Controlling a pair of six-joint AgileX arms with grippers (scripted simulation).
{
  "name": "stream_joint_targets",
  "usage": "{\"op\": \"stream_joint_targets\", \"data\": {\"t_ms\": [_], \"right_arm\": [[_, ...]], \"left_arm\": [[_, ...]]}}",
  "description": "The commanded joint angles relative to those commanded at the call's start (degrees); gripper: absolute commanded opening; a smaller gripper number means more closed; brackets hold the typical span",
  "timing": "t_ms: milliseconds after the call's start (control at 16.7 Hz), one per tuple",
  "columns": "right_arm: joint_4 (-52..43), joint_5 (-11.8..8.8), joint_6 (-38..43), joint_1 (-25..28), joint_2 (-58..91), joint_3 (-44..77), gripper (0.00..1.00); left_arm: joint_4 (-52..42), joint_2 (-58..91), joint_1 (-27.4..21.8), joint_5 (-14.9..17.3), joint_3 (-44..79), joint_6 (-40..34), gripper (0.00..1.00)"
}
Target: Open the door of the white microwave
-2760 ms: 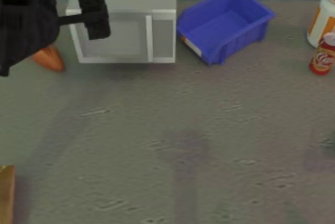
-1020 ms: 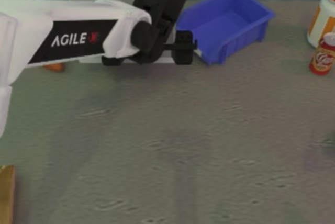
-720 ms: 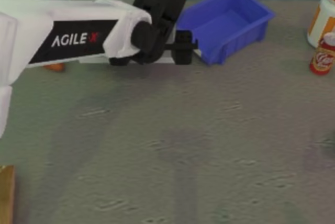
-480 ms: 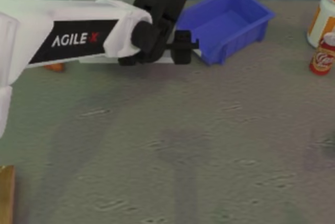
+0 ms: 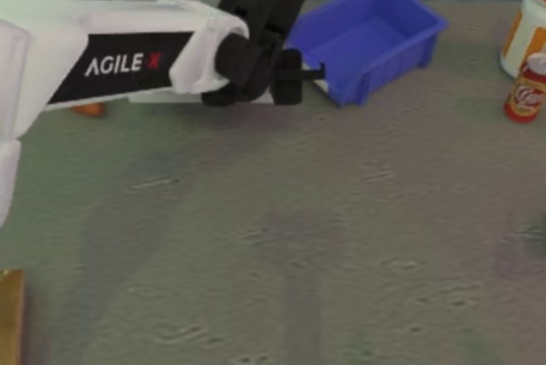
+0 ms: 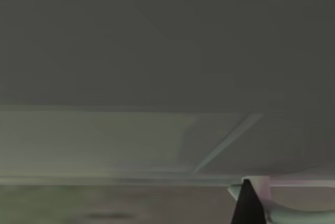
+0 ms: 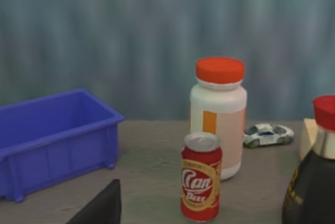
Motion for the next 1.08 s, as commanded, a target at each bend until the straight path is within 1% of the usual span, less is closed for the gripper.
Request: {"op": "stream_joint_targets", "data": {"t_ms": [180, 240, 660, 1080], "right_arm": [[0.00, 0.00, 0.00, 0.00, 0.00, 0.00, 1.00], [0.00, 0.00, 0.00, 0.00, 0.00, 0.00, 1.00], [0.00, 0.00, 0.00, 0.00, 0.00, 0.00, 1.00], [0.00, 0.00, 0.00, 0.00, 0.00, 0.00, 1.00]], "left_arm": [[0.00, 0.00, 0.00, 0.00, 0.00, 0.00, 0.00], [-0.47, -1.46, -2.08, 0.99, -2.79, -0.22, 0.00], [2.13, -4.81, -1.93, -1.19, -7.49, -1.66, 0.00], [2.14, -4.83, -1.92, -1.21, -7.54, -1.67, 0.00]]}}
